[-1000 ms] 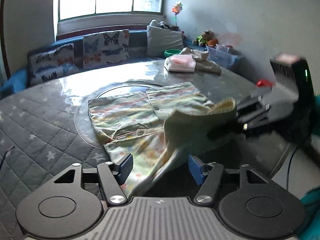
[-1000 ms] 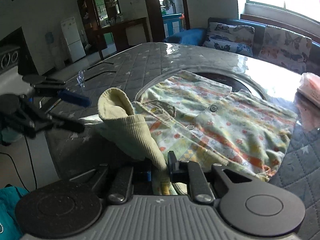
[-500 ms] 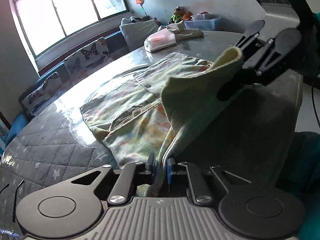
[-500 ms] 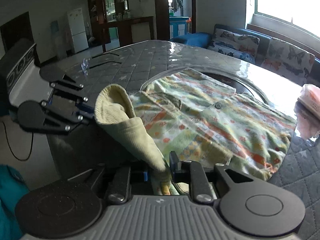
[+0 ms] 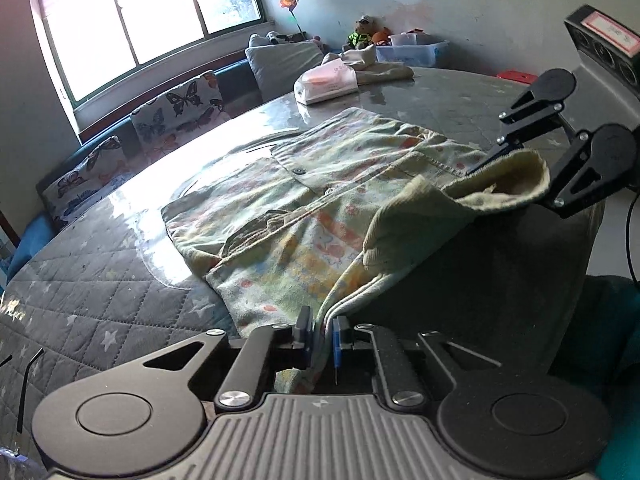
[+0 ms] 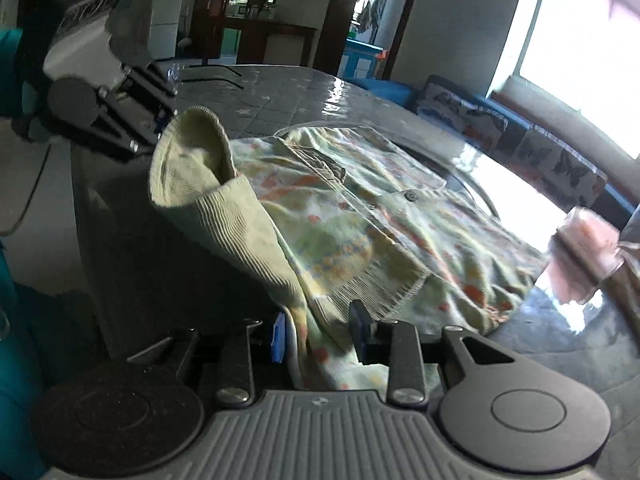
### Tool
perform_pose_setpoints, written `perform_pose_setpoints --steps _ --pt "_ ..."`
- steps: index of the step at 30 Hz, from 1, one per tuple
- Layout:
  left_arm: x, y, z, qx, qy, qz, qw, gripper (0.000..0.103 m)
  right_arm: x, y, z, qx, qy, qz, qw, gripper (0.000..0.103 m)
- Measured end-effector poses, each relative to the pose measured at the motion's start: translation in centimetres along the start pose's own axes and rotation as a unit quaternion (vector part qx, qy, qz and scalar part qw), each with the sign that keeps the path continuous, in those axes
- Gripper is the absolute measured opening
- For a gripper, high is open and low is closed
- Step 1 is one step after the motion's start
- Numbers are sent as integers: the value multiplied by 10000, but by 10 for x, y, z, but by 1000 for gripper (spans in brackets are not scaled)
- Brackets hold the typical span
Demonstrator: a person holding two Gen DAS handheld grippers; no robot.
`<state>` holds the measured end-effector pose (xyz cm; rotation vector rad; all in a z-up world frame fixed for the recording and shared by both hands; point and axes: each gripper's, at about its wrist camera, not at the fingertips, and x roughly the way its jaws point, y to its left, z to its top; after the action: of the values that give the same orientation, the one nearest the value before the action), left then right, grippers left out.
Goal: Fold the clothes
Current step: 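Grasp the shirt hem with the right gripper while the left gripper grasps another hem edge, then lift the hem with both grippers and fold it over toward the collar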
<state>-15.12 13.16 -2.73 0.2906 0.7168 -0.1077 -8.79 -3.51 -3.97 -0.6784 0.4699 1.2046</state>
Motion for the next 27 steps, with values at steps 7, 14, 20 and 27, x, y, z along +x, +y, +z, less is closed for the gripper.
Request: perform_pose_setpoints --steps 7,14,20,27 --pt "-14 0 7 -146 -149 33 9998 8 -9 2 3 -70 -36 -78 9999 7" --pt "-58 -6 14 -386 -424 -216 9981 7 -52 2 13 54 -32 225 9997 7" --pt "-102 -21 18 -413 -562 -390 9968 7 -99 15 22 -51 133 592 9981 6" --pt "-92 -8 38 -535 -719 -193 9958 7 -93 -8 49 -130 57 338 9993 6"
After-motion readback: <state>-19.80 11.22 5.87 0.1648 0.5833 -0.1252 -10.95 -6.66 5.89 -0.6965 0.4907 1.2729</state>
